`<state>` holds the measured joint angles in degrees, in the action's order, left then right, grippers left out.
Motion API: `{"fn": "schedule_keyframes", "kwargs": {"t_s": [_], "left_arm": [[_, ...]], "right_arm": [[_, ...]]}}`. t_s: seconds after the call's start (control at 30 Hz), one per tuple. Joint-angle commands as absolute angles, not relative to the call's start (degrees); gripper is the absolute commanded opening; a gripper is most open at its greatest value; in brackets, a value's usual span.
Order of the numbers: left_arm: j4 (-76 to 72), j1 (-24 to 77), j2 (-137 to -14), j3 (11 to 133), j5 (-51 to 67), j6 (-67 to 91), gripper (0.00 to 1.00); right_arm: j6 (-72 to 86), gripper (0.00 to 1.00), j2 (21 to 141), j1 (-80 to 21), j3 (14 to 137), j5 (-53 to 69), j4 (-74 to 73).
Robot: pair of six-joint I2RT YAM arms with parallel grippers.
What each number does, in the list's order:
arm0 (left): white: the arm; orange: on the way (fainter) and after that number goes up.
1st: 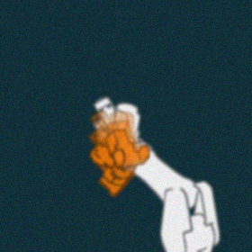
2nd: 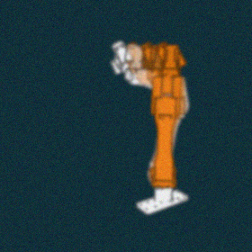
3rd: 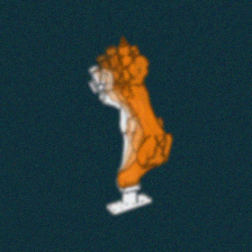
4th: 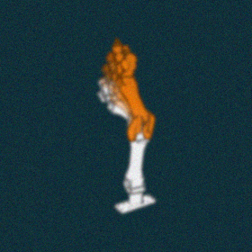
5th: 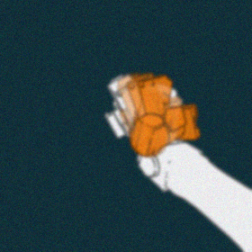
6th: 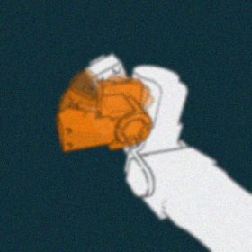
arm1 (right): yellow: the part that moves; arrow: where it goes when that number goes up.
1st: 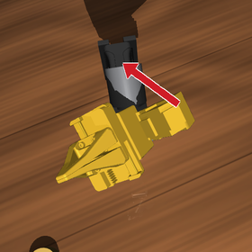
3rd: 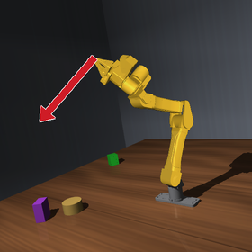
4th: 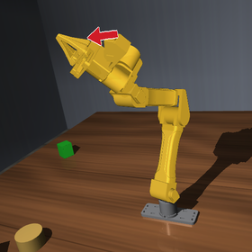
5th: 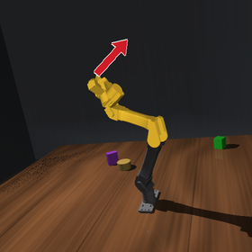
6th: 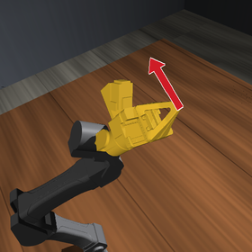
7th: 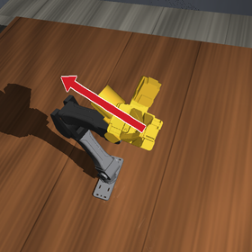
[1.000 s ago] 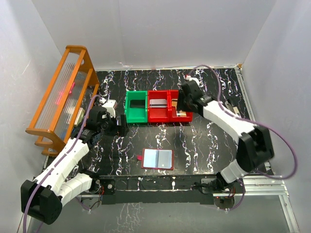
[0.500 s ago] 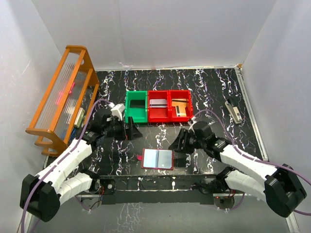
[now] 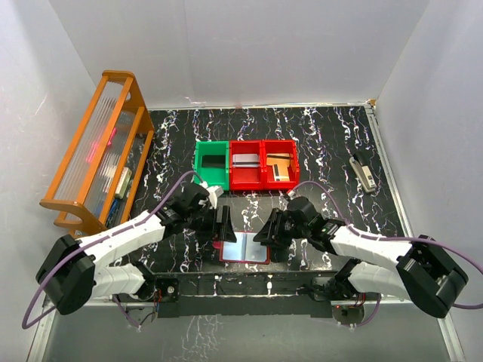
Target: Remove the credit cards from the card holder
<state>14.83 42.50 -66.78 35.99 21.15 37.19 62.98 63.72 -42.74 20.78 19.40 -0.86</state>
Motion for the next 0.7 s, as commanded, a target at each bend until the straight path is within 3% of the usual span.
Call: {"fn": "schedule_keyframes", "kwargs": {"t_s": [0.0,0.3,0.67], "left_arm": [[15.36,44.93,-68.02,35.61,19.23,39.16,0.74],[14.6,45.43,-72.87,34.51,16.61,39.54,0.64],[11.27,46.44,-75.69,31.5,17.49,40.36,0.35]], "right_arm": [[64.34,0.37,65.52,-43.04,21.1,16.95,1.64],[63.89,0.37,66.67,-43.15,20.52,14.65,-2.06],[64.18,0.36,69.24,-43.07,17.75,15.56,-0.17]]}}
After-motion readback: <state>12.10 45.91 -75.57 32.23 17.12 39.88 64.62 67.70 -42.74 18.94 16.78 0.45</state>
